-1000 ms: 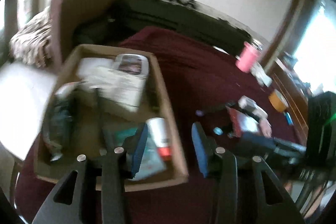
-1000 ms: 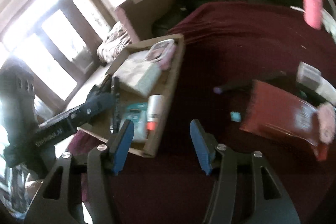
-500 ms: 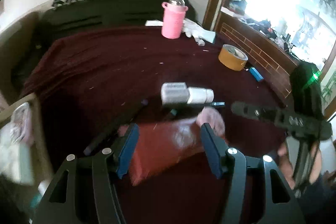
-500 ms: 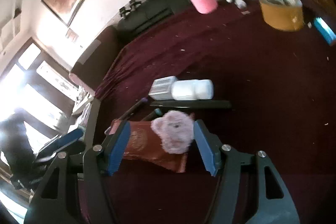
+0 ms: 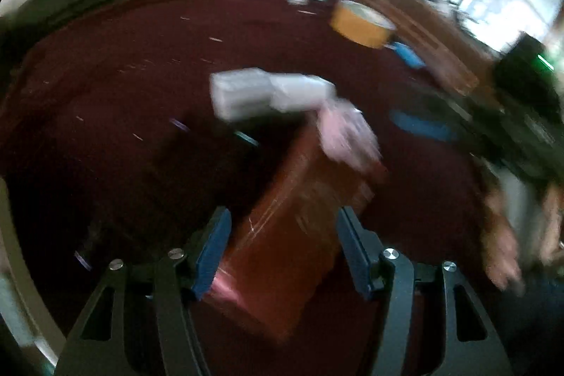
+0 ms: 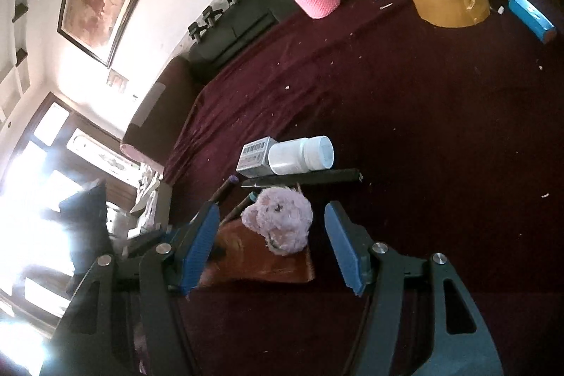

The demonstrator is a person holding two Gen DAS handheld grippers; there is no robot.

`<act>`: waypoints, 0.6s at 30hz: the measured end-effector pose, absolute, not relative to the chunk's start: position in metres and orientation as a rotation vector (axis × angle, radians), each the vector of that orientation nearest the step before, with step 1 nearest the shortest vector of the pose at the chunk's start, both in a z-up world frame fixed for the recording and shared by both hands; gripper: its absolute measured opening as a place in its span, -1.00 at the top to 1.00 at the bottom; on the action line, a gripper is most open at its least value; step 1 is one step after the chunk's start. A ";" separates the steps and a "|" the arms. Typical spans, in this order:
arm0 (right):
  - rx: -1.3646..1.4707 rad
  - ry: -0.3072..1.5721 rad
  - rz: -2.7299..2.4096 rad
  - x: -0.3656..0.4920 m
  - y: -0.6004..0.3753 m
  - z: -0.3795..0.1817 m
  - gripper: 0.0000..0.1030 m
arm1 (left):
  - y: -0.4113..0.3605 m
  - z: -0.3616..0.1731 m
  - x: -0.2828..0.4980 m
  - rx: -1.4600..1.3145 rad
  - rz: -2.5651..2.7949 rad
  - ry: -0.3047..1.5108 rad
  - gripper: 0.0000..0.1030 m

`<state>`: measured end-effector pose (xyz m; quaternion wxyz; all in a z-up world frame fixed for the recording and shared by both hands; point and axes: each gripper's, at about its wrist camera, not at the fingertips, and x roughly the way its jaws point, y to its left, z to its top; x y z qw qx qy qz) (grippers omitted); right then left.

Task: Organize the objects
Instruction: 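Grasp the red packet with the left tool while the right tool grasps the pink plush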

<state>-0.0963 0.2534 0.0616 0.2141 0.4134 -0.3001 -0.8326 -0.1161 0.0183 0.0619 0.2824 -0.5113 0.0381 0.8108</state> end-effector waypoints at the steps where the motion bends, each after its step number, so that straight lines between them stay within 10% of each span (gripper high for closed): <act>1: 1.146 -0.838 -2.314 -0.096 0.255 0.062 -0.20 | 0.024 0.062 -0.102 -1.362 2.137 0.118 -0.07; 18: 1.135 -0.880 -2.382 -0.100 0.274 0.061 -0.20 | 0.086 0.047 -0.082 -1.420 2.288 0.421 -0.11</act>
